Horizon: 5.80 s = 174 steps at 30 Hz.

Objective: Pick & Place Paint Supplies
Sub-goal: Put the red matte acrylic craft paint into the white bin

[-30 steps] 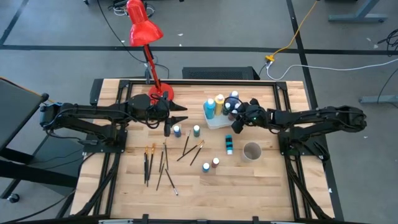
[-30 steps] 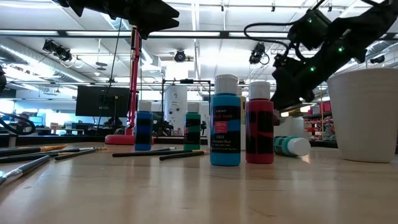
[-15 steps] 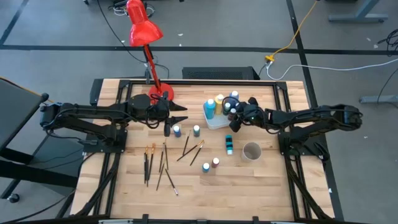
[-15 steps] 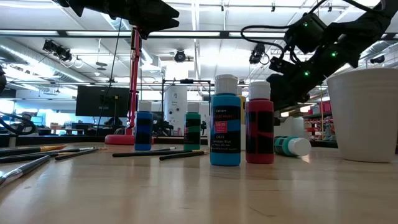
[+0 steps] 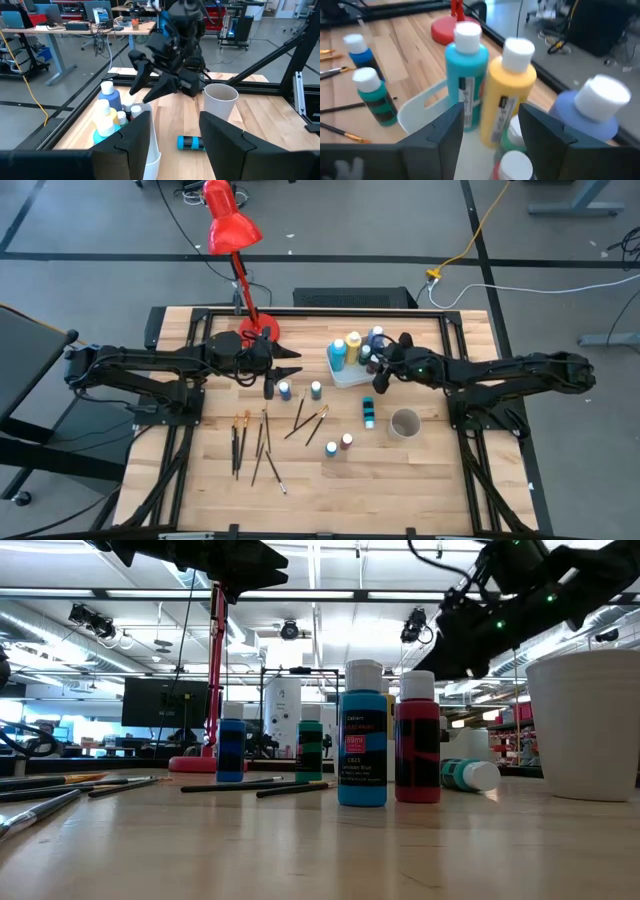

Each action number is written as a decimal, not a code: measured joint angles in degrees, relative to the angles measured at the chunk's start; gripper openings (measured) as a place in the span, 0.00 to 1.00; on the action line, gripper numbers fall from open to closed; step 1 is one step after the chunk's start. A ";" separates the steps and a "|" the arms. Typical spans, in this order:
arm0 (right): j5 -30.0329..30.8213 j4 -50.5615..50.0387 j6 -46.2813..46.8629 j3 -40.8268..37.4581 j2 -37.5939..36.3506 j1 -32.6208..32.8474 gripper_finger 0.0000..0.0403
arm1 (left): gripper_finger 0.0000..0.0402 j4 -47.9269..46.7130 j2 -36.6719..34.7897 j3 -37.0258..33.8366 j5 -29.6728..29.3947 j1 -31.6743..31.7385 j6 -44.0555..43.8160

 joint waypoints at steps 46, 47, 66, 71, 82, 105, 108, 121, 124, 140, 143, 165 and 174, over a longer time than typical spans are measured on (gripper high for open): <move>-20.86 -16.46 -2.74 22.46 22.42 25.33 0.48 | 0.44 0.00 0.11 0.01 0.02 -0.01 -0.96; -20.50 -18.85 -2.87 23.34 22.42 25.33 0.48 | 0.44 -0.01 0.11 0.01 0.02 -0.03 -0.94; -21.39 -19.14 -3.77 23.47 28.19 24.78 0.47 | 0.44 -0.02 0.11 0.01 0.04 -0.03 -0.90; -23.80 -17.78 -3.90 23.43 28.19 24.13 0.39 | 0.44 -0.02 0.11 0.01 0.02 0.00 -0.87; -25.65 -19.01 -6.39 24.52 22.99 21.14 0.30 | 0.44 -0.19 0.09 0.01 0.03 -0.02 -0.47; -14.73 -29.90 -8.94 18.15 7.14 -3.80 0.31 | 0.44 -0.43 0.09 0.01 0.03 -0.02 0.66; -14.55 -27.99 -8.65 15.93 7.12 -5.53 0.29 | 0.44 -0.44 0.09 0.01 0.03 -0.01 0.66; -12.46 -30.99 -7.40 15.32 6.04 -6.04 0.29 | 0.44 -0.46 0.09 -0.01 0.04 -0.03 0.66; -11.69 -31.92 -6.02 15.32 6.04 -6.25 0.29 | 0.44 -0.46 0.09 0.01 0.02 -0.03 0.66; -11.89 -31.03 -4.40 15.29 8.07 -6.23 0.33 | 0.44 -0.48 0.09 0.01 0.04 -0.03 0.46; -11.90 -29.17 -4.47 14.10 10.17 -6.28 0.34 | 0.44 -0.49 0.07 0.01 0.04 -0.03 0.44; -9.32 -21.92 -8.60 13.94 15.91 -10.82 0.32 | 0.44 -0.48 0.07 -0.01 0.04 0.00 0.61; -8.98 -19.75 -9.61 13.73 16.06 -11.82 0.39 | 0.44 -0.48 0.07 0.01 0.02 -0.02 0.61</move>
